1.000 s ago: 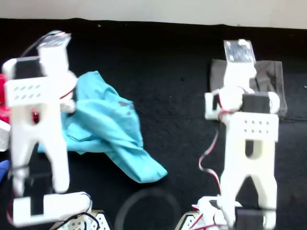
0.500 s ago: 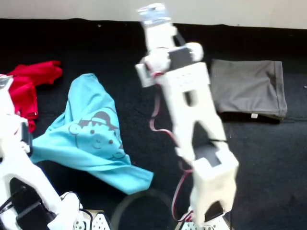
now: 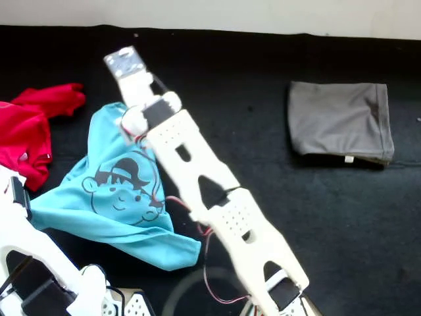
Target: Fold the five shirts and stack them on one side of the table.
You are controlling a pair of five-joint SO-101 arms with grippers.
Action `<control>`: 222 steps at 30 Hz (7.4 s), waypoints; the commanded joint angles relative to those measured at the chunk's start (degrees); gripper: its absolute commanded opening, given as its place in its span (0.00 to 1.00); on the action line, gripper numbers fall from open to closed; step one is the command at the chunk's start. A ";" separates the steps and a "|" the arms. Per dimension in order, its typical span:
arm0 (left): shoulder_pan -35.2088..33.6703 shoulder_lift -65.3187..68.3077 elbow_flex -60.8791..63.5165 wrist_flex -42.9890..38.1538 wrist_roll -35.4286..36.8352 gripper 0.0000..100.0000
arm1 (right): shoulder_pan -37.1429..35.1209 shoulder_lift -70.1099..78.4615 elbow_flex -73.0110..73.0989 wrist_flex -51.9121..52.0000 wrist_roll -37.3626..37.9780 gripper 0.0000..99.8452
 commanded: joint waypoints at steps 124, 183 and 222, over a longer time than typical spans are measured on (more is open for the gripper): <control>44.18 -17.19 29.32 -22.07 12.92 0.01 | 33.19 -107.03 129.27 -12.00 16.79 0.13; 44.18 -17.01 29.41 -21.71 12.66 0.01 | 18.68 -44.53 71.69 -1.80 11.78 0.22; 44.18 -17.01 29.41 -21.63 12.57 0.01 | 17.80 -18.07 45.58 4.00 11.87 0.26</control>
